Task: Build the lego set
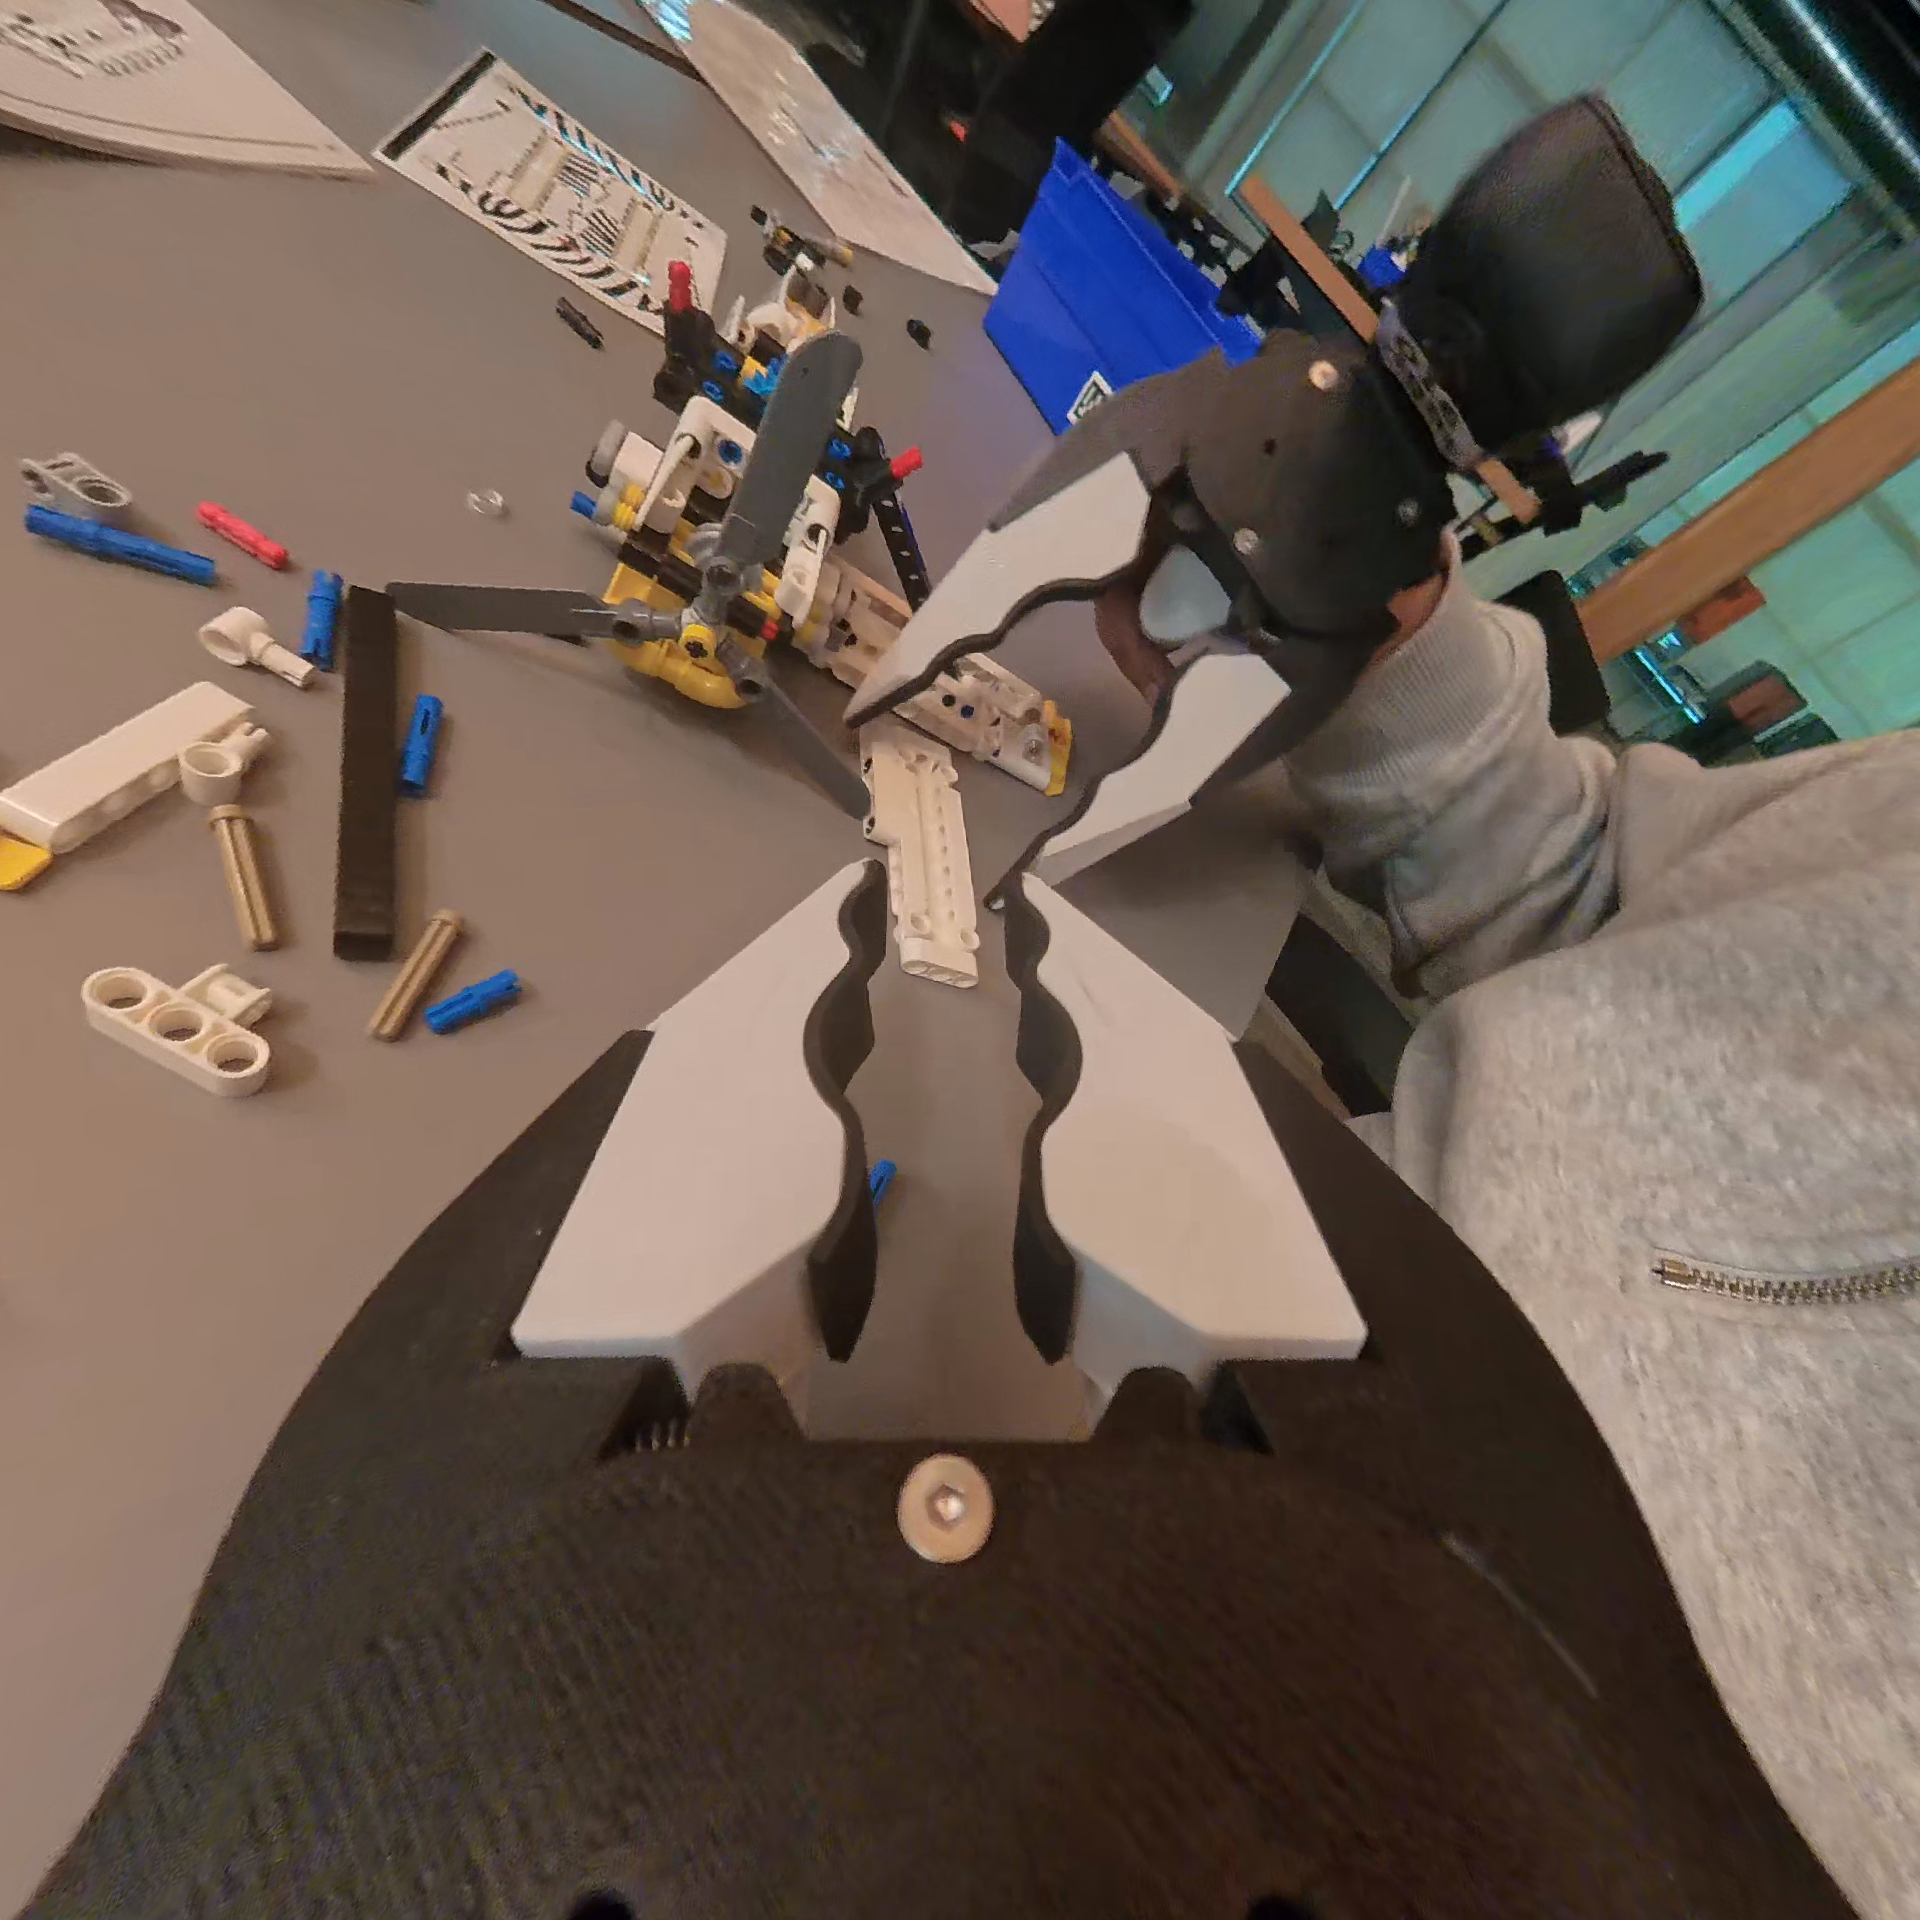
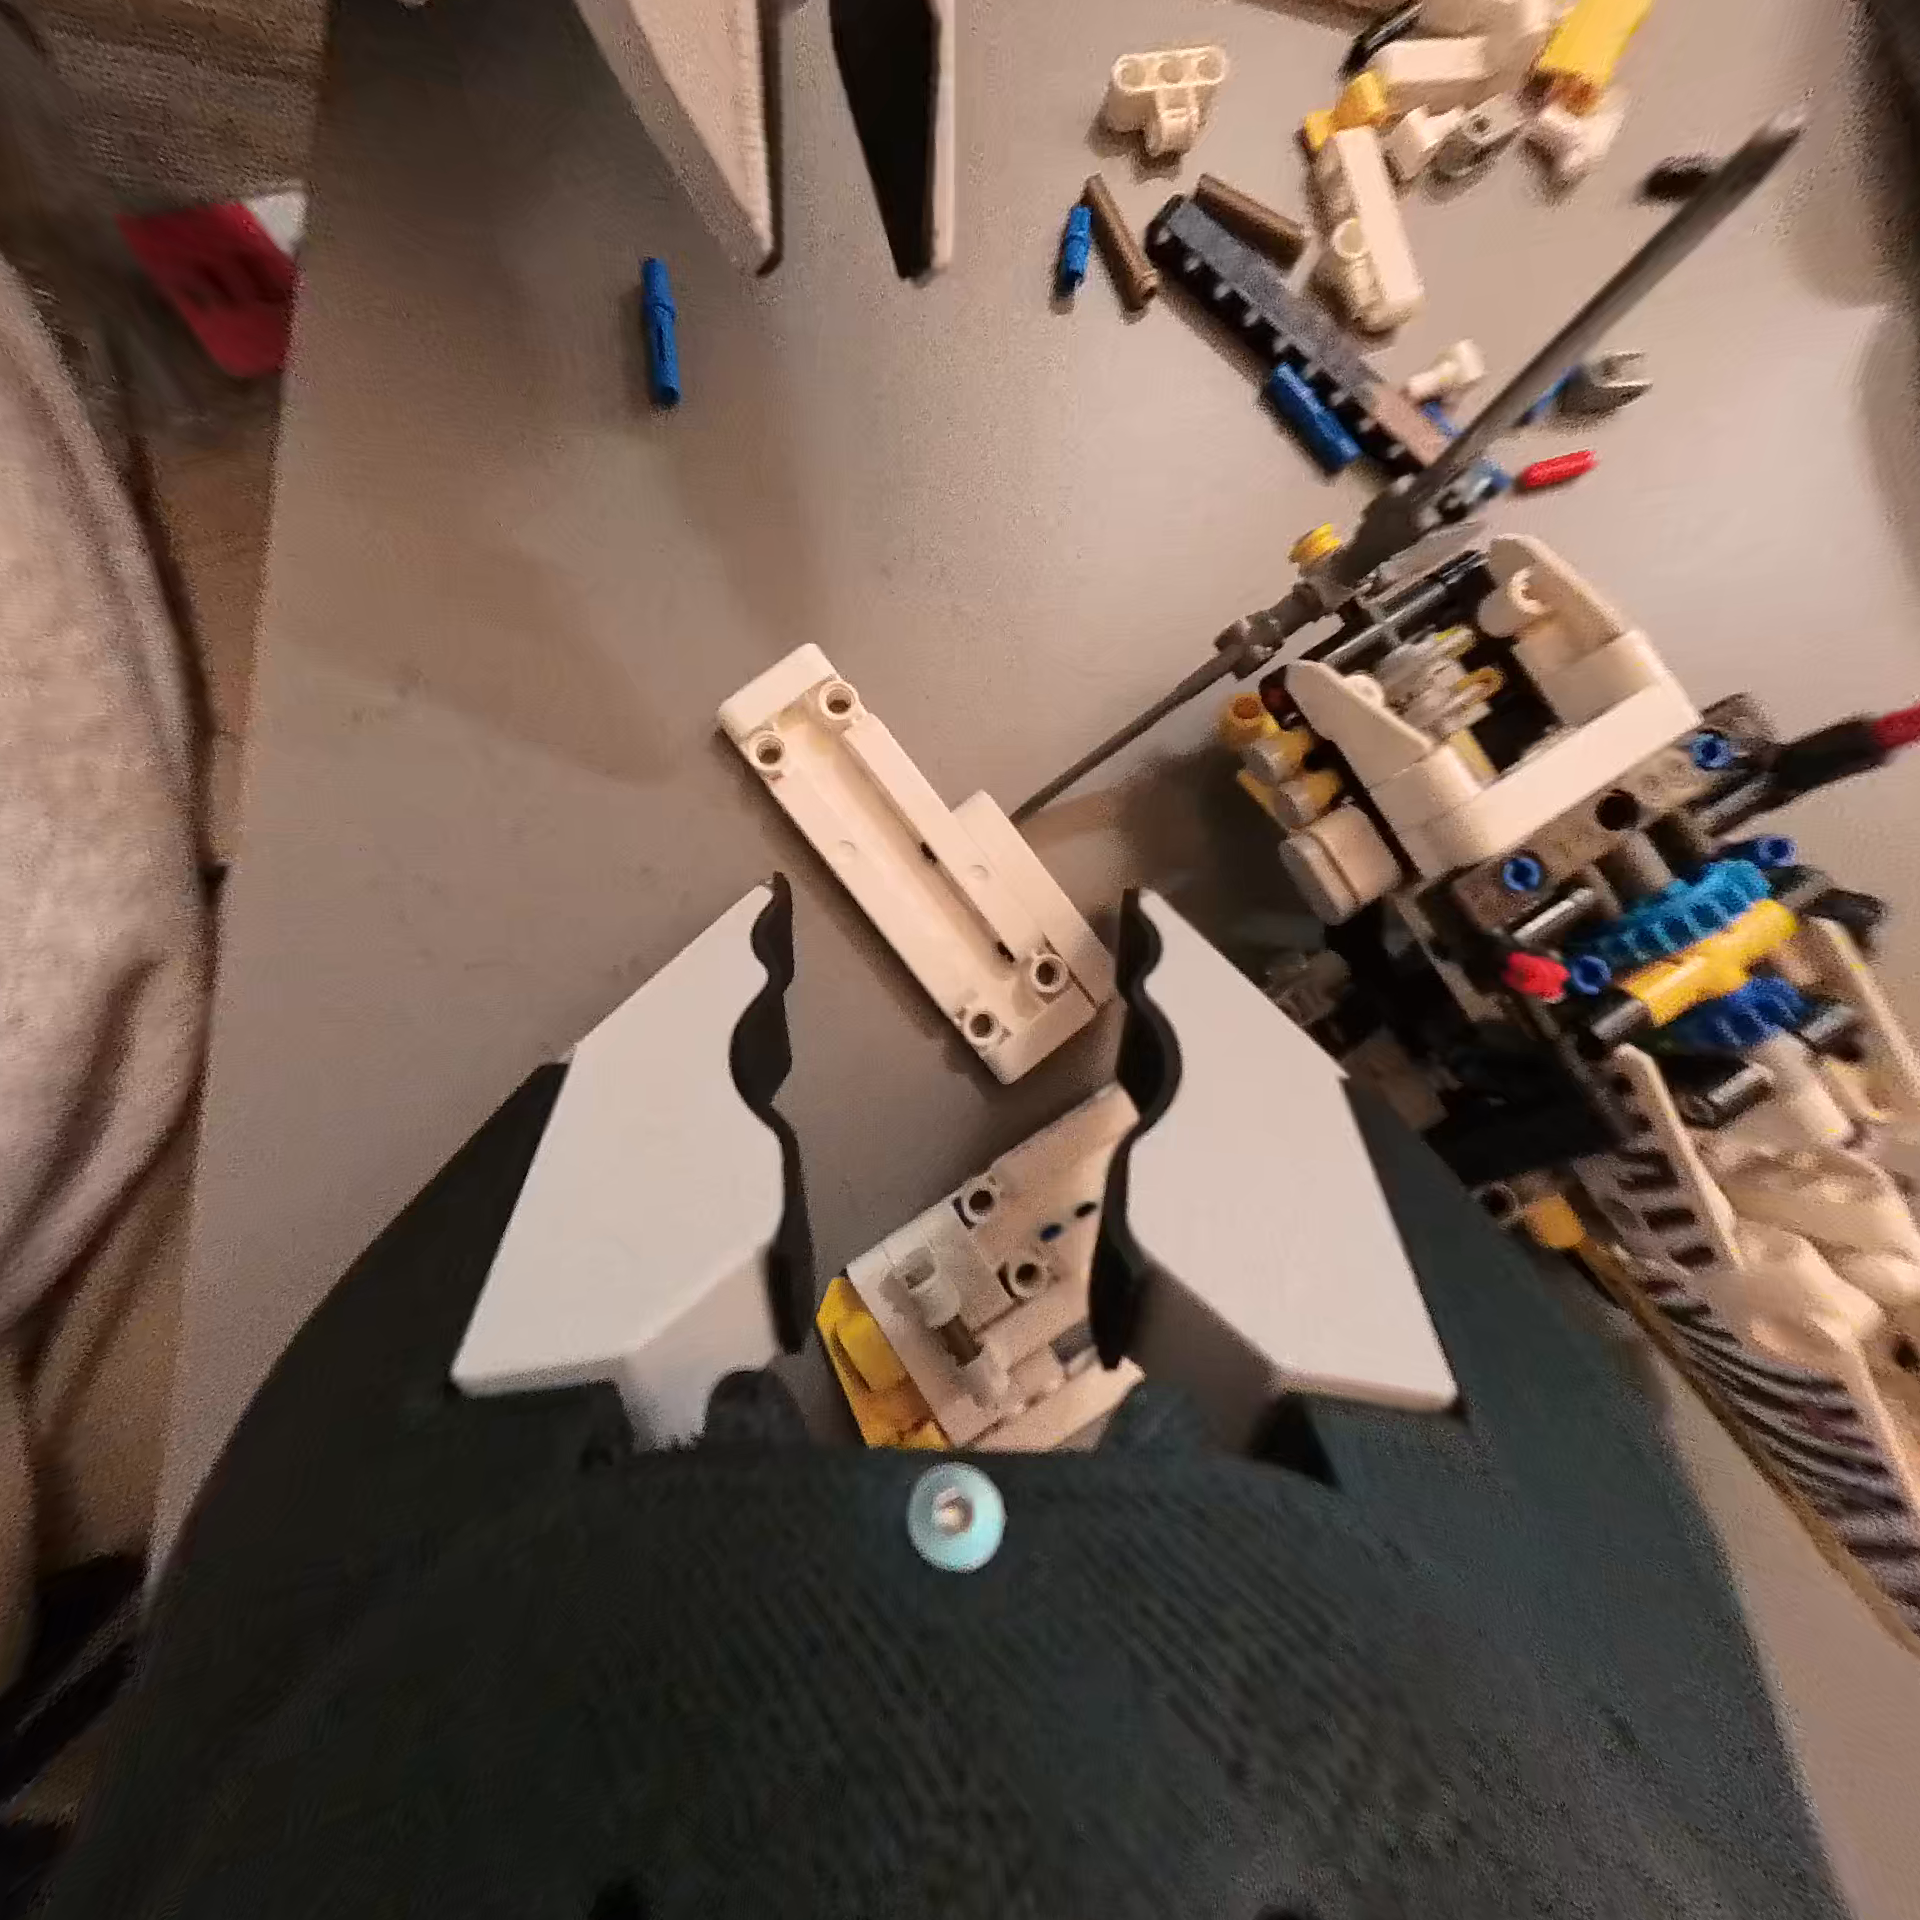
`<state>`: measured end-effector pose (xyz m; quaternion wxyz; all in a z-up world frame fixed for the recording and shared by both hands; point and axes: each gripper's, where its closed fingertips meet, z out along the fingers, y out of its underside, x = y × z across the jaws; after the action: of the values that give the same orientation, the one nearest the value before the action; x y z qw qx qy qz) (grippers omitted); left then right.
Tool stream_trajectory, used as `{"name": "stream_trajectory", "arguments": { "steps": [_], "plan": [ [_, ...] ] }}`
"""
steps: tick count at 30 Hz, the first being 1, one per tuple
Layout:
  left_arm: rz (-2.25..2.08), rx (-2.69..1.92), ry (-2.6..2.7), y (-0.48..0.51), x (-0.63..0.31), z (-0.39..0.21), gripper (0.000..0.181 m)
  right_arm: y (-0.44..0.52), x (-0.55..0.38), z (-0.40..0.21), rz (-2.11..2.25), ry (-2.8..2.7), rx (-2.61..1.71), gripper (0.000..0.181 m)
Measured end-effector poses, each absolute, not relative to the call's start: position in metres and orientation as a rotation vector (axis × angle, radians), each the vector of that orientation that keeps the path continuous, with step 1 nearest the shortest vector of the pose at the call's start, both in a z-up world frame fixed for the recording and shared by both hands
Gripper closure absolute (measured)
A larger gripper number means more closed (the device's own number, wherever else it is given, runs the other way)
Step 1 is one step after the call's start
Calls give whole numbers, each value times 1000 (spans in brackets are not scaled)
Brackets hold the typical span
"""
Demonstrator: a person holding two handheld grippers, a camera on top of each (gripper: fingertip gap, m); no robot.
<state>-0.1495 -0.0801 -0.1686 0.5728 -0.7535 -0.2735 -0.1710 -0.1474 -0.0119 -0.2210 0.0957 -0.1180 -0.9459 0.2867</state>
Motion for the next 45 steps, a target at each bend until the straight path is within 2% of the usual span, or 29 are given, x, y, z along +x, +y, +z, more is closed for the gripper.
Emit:
{"name": "stream_trajectory", "arguments": {
  "steps": [3, 9, 14, 17, 21, 24, 30, 33, 36, 43, 45],
  "plan": [
    [-411, -1788, -639, -80, -147, -171, 157, -14, -143, -223, 874, -2911, -384, 138],
    [-440, -1855, -656, -77, -141, -181, 138, -24, -130, -216, 938, -2814, -378, 144],
    [-531, -1807, -677, -69, -133, -177, 130, -44, -130, -163, 1173, -2330, -187, 145],
    [-612, -1713, -637, -68, -127, -160, 145, -43, -132, -145, 1048, -2135, -74, 146],
    [-662, -1633, -607, -67, -122, -147, 157, -50, -129, -133, 1003, -2018, 26, 147],
    [-694, -1550, -600, -66, -121, -136, 177, -54, -129, -128, 983, -1971, 53, 147],
    [-570, -1568, -561, -73, -128, -135, 178, -60, -132, -126, 1006, -1949, 35, 145],
    [-395, -1631, -544, -89, -142, -139, 178, -61, -135, -120, 1178, -2028, -113, 126],
    [-267, -1655, -507, -111, -148, -138, 178, -56, -146, -103, 1353, -2064, -299, 121],
    [-50, -1730, -579, -157, -169, -160, 178, -85, -188, -72, 1405, -2179, -395, 123],
    [-13, -1723, -588, -166, -173, -160, 178, -105, -195, -74, 1378, -2304, -377, 147]
  ]
}}
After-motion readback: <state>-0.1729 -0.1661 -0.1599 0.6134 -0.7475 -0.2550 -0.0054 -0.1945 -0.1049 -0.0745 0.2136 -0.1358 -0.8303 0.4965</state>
